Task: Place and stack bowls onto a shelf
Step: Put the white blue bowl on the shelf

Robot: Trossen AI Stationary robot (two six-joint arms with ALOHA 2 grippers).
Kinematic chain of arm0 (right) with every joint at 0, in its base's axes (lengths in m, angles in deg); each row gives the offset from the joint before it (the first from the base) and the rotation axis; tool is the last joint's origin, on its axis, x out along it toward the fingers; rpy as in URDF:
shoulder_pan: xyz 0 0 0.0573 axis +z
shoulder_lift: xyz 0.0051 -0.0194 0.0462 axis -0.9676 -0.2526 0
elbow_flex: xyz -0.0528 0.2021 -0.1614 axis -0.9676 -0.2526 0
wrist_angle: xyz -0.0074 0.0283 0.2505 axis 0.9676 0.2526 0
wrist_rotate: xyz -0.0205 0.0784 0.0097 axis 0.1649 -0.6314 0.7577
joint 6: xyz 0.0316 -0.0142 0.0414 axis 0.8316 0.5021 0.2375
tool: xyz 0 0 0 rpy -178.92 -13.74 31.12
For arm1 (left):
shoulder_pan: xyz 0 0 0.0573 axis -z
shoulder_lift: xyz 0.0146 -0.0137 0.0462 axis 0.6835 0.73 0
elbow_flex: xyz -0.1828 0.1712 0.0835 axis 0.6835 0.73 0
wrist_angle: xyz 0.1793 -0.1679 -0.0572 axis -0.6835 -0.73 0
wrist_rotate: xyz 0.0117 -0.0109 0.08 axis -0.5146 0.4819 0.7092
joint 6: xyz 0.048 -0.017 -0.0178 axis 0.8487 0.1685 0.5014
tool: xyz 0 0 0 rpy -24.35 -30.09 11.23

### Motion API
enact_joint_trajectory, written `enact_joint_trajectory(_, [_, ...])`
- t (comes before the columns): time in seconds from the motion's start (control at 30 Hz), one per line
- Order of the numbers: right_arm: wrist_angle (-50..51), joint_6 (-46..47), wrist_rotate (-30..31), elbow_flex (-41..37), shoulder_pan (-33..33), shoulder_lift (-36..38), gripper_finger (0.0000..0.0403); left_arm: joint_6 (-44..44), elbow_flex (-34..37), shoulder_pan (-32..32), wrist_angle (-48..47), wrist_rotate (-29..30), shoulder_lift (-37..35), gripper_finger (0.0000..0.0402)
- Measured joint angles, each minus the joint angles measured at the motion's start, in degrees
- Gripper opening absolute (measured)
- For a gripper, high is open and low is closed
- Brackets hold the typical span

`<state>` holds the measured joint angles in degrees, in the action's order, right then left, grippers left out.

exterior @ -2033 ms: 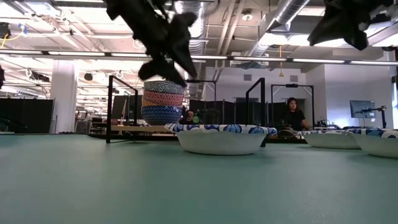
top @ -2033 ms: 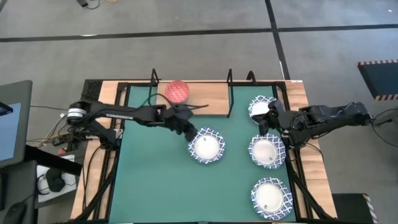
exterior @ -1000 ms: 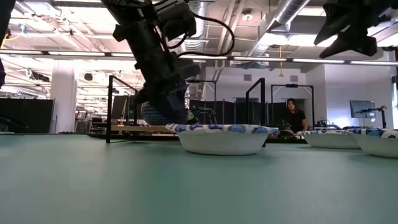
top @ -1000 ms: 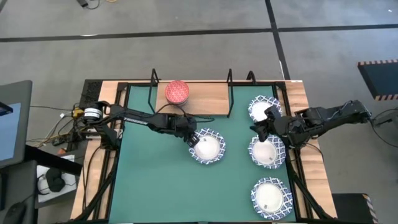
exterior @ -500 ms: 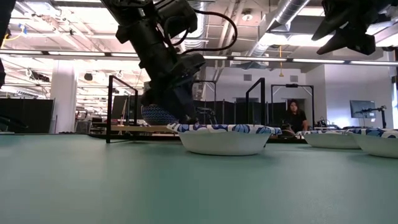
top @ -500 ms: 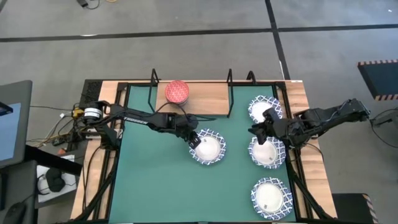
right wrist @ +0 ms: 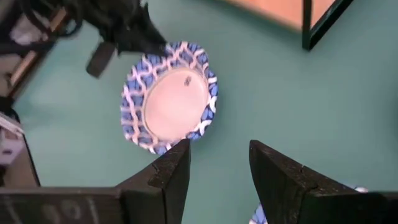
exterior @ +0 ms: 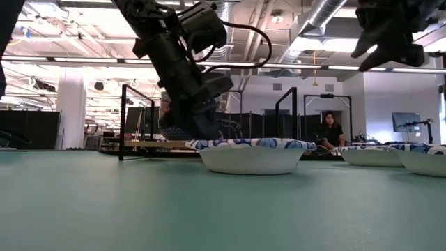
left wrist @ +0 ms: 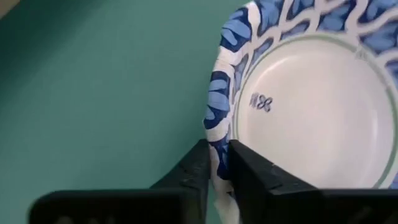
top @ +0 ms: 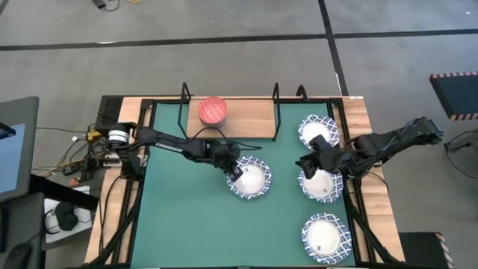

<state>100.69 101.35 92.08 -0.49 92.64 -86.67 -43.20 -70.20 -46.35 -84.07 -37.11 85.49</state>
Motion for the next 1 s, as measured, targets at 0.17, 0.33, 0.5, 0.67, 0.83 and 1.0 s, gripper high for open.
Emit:
enact_joint_trajectory(0.17, [0.27, 0.82, -1.17, -0.02, 2.78, -3.04, 0.0189, -1.52, -2.64, 0.31, -3.05, -1.32, 0.25, 0.0006])
enact_joint_trajectory(0.33, [0.42, 1.94, -1.53, -0.03, 6.67, -4.07, 0.0189, 3.41, -11.93, 0.91, -11.4, 1.33, 0.23, 0.0001])
enact_joint_trajectory(0.5, [0.22, 2.61, -1.48, 0.02, 9.64, -3.89, 0.0189, 14.94, -24.37, -0.56, -19.81, 6.54, 0.17, 0.0])
enact_joint_trajectory(0.67, [-0.06, 4.36, -1.51, 0.02, 10.28, -3.86, 0.0189, 28.94, -36.17, -6.94, -28.46, 7.22, 0.06, 0.0])
enact_joint_trajectory(0.83, [-2.24, 4.98, 0.42, 0.02, 9.71, -3.85, 0.0189, 37.62, -41.11, -16.19, -28.77, 3.13, 0.06, 0.0])
enact_joint_trajectory(1.0, [-5.72, 5.02, 2.7, 0.02, 6.03, -3.85, 0.0189, 41.33, -41.21, -24.88, -27.16, -2.47, 0.89, 0.0])
